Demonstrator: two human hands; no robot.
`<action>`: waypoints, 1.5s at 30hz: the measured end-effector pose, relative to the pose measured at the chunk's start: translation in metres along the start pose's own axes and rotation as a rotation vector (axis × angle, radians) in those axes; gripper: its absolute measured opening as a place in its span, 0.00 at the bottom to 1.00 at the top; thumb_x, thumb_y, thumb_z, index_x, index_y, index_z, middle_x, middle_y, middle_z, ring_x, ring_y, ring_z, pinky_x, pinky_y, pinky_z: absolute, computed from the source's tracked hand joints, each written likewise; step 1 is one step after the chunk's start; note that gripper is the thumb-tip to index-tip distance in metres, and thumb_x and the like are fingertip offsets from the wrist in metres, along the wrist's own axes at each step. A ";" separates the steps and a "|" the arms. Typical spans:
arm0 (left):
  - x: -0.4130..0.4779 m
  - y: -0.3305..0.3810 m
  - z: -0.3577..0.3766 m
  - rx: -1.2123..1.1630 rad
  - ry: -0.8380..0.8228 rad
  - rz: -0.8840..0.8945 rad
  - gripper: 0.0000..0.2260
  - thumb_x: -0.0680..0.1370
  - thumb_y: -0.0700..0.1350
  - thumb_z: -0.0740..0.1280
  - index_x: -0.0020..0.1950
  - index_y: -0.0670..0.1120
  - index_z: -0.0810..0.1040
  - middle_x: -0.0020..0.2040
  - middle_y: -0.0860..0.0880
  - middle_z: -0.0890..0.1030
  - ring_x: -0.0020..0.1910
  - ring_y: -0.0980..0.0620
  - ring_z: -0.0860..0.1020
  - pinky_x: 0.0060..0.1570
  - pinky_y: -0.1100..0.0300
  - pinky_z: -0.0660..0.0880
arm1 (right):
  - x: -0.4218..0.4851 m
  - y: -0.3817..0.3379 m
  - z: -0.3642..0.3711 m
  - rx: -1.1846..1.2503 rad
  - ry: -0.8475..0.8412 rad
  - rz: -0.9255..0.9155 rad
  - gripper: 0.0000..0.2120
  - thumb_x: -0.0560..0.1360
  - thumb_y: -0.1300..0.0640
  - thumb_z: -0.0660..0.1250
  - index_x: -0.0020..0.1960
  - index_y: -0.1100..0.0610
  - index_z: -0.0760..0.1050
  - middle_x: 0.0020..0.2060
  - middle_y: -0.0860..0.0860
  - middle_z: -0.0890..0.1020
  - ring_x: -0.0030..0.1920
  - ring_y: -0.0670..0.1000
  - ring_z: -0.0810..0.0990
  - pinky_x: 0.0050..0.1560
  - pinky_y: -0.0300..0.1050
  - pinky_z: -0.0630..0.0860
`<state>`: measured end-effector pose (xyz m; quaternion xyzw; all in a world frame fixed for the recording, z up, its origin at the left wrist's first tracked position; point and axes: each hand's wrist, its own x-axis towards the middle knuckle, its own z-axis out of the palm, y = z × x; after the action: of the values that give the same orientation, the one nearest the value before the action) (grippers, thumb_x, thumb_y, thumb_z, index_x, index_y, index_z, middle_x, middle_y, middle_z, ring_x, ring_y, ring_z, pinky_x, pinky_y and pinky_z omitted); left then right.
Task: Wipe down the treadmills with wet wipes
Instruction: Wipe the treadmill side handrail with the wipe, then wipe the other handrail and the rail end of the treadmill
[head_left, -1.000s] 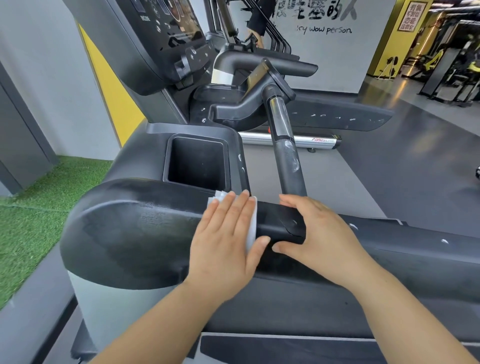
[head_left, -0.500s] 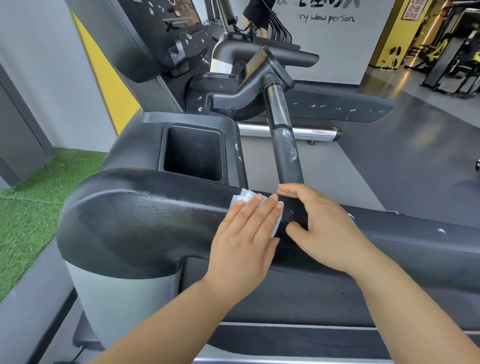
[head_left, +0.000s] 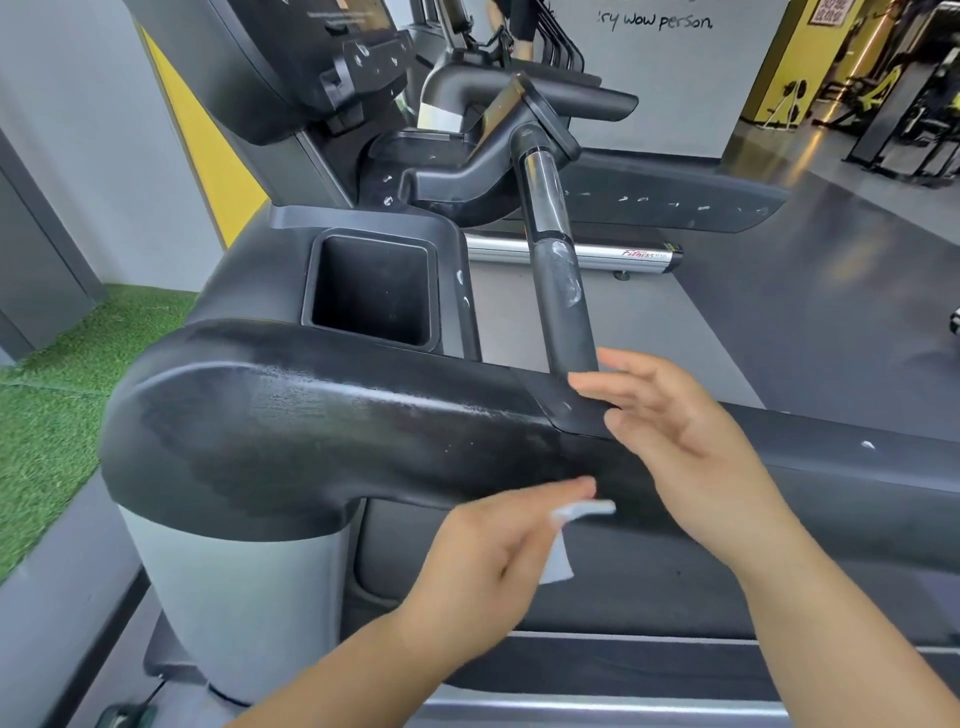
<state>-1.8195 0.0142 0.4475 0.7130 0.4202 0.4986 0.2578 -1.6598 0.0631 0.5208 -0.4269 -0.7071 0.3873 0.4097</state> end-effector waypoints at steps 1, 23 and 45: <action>0.003 0.011 -0.001 -0.140 0.047 -0.151 0.13 0.82 0.42 0.59 0.58 0.56 0.80 0.57 0.61 0.81 0.59 0.63 0.77 0.57 0.70 0.71 | -0.006 0.001 0.002 0.061 0.046 -0.016 0.15 0.77 0.62 0.64 0.60 0.46 0.72 0.52 0.37 0.82 0.56 0.36 0.77 0.54 0.27 0.71; 0.040 0.008 -0.082 0.094 0.212 0.095 0.12 0.78 0.45 0.58 0.54 0.57 0.78 0.48 0.62 0.80 0.53 0.61 0.77 0.56 0.64 0.73 | -0.032 0.009 0.049 -0.199 0.551 0.105 0.18 0.77 0.58 0.63 0.51 0.33 0.65 0.43 0.35 0.77 0.45 0.35 0.75 0.41 0.23 0.67; 0.050 -0.049 -0.135 0.679 0.054 0.300 0.15 0.76 0.48 0.58 0.53 0.47 0.83 0.53 0.52 0.82 0.53 0.47 0.78 0.57 0.52 0.68 | -0.020 0.037 0.100 -0.570 1.081 -0.093 0.12 0.74 0.55 0.60 0.49 0.54 0.81 0.43 0.43 0.74 0.44 0.50 0.74 0.48 0.37 0.70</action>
<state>-1.9538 0.0759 0.4833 0.7981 0.4590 0.3818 -0.0807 -1.7340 0.0370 0.4461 -0.6245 -0.4925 -0.1066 0.5967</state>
